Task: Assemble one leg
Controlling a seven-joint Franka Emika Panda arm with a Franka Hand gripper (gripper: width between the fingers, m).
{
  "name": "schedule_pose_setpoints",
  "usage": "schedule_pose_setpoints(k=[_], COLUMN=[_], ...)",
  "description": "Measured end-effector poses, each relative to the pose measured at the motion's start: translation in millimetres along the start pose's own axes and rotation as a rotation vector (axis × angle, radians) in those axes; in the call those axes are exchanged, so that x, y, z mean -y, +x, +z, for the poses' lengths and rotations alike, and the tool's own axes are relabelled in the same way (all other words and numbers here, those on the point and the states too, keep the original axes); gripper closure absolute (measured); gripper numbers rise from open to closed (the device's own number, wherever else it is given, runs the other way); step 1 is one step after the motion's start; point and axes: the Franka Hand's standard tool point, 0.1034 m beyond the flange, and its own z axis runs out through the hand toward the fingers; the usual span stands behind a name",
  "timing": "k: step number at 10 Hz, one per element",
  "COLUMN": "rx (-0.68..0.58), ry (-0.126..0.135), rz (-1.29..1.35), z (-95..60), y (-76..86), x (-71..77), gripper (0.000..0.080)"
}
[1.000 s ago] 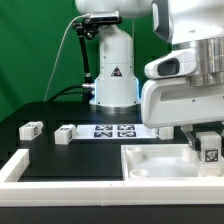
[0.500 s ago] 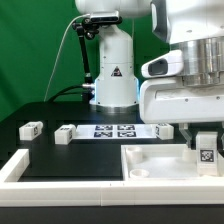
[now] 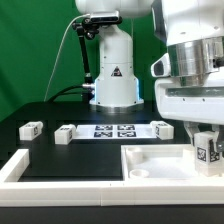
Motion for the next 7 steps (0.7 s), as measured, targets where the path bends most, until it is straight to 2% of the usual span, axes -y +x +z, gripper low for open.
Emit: schedule_pose_setpoints(k=[4,6,7], rx=[0.021,0.023,0.024], ry=[0.007,0.008,0.004], rz=[0.301,0.298,0.259], z=[0.7,1.1,1.6], y=[-1.8,-2.4,-3.1], x=[0.1,0.1,-0.4], gripper=[0.0506,0.0504,0.0334])
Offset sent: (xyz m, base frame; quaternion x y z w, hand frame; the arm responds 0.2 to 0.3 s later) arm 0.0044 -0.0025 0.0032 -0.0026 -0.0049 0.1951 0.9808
